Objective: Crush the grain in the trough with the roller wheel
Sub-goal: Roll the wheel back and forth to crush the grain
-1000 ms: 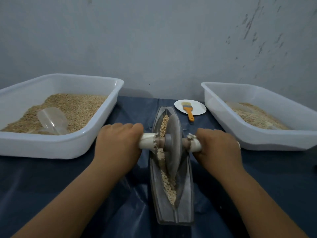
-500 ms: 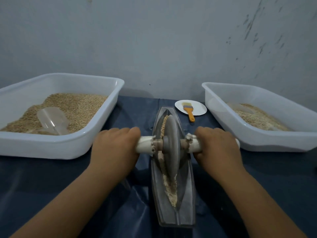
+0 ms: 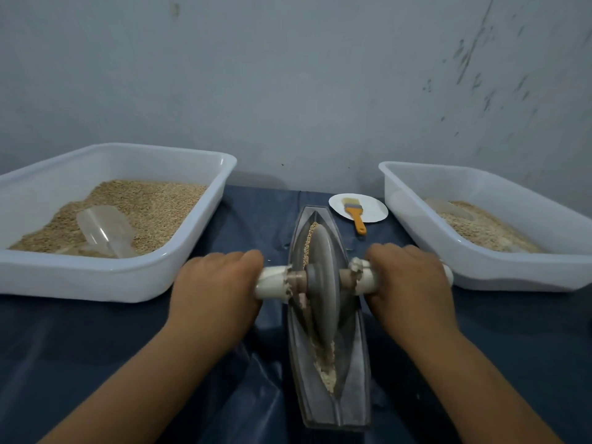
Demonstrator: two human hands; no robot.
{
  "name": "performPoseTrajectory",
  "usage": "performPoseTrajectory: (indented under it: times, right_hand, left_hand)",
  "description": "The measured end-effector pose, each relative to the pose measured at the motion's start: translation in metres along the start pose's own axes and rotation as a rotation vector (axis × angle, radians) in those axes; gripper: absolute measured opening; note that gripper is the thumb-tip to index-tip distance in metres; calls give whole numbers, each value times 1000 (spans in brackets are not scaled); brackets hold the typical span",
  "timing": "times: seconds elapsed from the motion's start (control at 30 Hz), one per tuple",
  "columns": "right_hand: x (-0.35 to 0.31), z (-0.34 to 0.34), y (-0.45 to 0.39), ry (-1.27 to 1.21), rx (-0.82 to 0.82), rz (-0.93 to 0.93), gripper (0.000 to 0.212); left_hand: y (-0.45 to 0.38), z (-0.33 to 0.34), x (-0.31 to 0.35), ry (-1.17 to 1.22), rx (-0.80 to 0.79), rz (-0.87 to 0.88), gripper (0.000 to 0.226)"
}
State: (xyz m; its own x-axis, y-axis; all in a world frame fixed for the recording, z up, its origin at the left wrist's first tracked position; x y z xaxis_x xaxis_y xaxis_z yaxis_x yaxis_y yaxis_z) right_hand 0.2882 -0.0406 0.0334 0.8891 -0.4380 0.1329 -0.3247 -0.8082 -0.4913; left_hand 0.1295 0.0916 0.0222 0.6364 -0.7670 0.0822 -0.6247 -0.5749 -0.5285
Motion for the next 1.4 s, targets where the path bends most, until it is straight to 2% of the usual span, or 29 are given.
performPoseTrajectory:
  times: [0.07,0.13,0.3,0.4,0.47,0.57,0.63,0.7,0.87,0.93,1.0,1.1,1.2,1.3,1.4]
  right_hand:
    - [5,11,-11,45,-90,13,27]
    - [4,9,-9,45,-86,44,28]
    - [-12,-28,33,-37,183,-5,32]
    - [-10,-31,40,-45,213,-11,38]
    - [-6,-19,28,-75,150,32,40]
    - [3,6,1,-5,-37,77,32]
    - [7,11,-7,12,-73,89,27]
    - [4,6,-2,11,-73,95,27]
    - [-12,-30,37,-88,203,-29,25]
    - [-15,-35,41,-69,248,-61,23]
    - [-13,-27,31,-75,198,-41,26]
    - [-2,-2,5,-63,7,32,27]
    - [4,8,-1,-52,-39,67,30]
    - [0,-4,21,-141,54,74,40]
    - [-7,-22,50,-142,239,3,35]
  left_hand:
    - [-16,11,0,-38,-47,-36,22]
    - [-18,13,-2,-29,-70,-66,17]
    - [18,-6,-2,60,1,-4,37]
    - [24,-15,0,54,39,34,36]
    - [14,-11,3,22,43,37,37]
    - [-13,3,7,-46,-5,21,30]
    - [-25,11,5,-79,-8,-17,23]
    - [-20,9,6,-22,-30,-2,27]
    - [22,-7,-1,48,26,11,40]
    - [28,-7,-4,54,2,1,41]
    - [23,-4,-5,37,6,-7,38]
    - [0,2,1,5,-3,-13,31]
    - [-19,6,4,-76,-35,-42,19]
    - [-5,-1,7,-14,-39,-7,28]
    - [20,-14,5,47,25,33,39]
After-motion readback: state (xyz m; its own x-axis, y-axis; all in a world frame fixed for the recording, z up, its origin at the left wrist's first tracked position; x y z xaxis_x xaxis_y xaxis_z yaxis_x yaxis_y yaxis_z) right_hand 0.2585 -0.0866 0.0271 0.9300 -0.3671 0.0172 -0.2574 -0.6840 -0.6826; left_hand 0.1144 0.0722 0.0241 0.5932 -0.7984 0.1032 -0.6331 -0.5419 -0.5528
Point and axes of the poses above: each hand's wrist, its own y-axis away from the middle knuckle, its own z-axis out of the palm, x = y × z, the point moved 8 cm from there along -y, towards the middle knuckle, and after that the axes turned 9 degrees about -z, right-handed, at the moved point
